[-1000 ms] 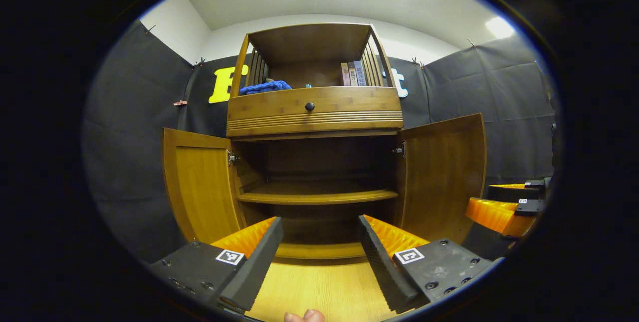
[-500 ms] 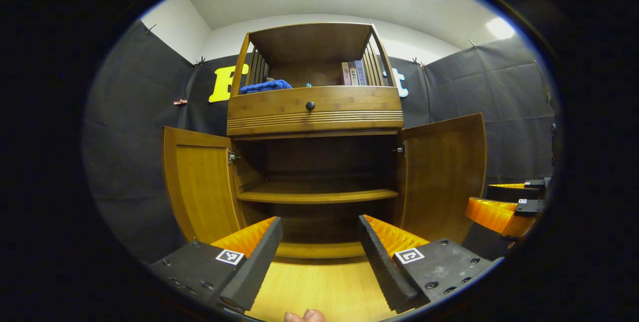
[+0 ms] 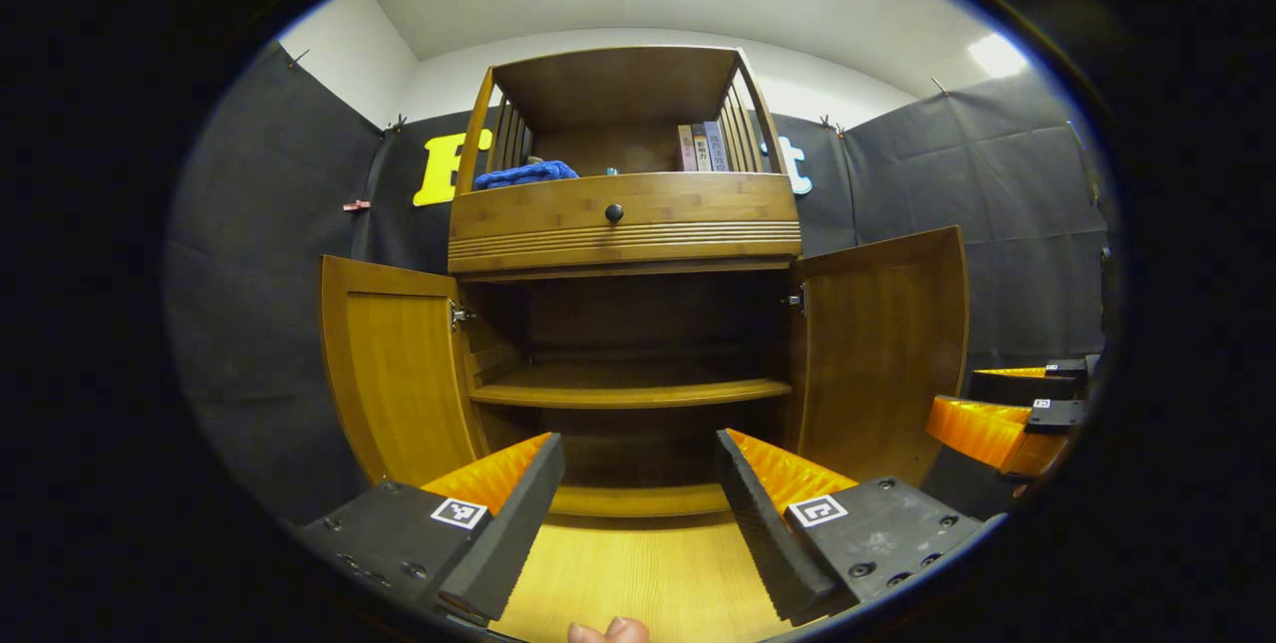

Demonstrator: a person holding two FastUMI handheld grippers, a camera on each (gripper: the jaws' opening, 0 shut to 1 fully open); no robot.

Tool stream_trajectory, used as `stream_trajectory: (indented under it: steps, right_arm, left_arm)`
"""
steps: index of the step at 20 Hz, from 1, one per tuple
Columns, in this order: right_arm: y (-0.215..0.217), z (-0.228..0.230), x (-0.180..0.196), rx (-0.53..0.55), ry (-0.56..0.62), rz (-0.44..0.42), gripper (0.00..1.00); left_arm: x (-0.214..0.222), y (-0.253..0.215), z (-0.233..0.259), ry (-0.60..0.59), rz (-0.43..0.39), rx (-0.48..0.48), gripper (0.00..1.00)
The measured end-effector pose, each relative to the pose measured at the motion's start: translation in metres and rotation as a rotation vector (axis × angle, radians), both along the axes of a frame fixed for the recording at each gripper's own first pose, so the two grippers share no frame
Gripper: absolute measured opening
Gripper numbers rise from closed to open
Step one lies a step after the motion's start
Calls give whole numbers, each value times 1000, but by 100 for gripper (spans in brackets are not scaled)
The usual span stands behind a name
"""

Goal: Open the right door of the double-door shoe cabinet with the right hand, and open the left door with the left hand.

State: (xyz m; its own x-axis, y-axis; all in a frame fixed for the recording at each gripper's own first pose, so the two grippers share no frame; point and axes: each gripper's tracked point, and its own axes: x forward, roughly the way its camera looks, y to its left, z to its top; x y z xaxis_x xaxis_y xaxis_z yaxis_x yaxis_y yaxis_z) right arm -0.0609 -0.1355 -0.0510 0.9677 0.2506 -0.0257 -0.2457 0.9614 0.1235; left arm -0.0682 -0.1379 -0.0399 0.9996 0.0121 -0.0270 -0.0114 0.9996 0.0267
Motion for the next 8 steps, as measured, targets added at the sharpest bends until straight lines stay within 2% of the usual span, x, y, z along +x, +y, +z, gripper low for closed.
stream_trajectory:
  steps: [1,6,7,8]
  right_arm:
    - [0,-1,0,-1,1,0,98]
    - [-1,0,1,-2,0,1,98]
    - [-1,1,1,-2,-1,2,92]
    - [0,0,1,-1,-1,3,92]
  left_arm:
    - [0,-1,-1,2,-3,2,94]
    - [0,-1,1,-4,0,6,94]
    - [1,-1,1,-5,0,5,94]
    - [0,0,3,-6,1,4,94]
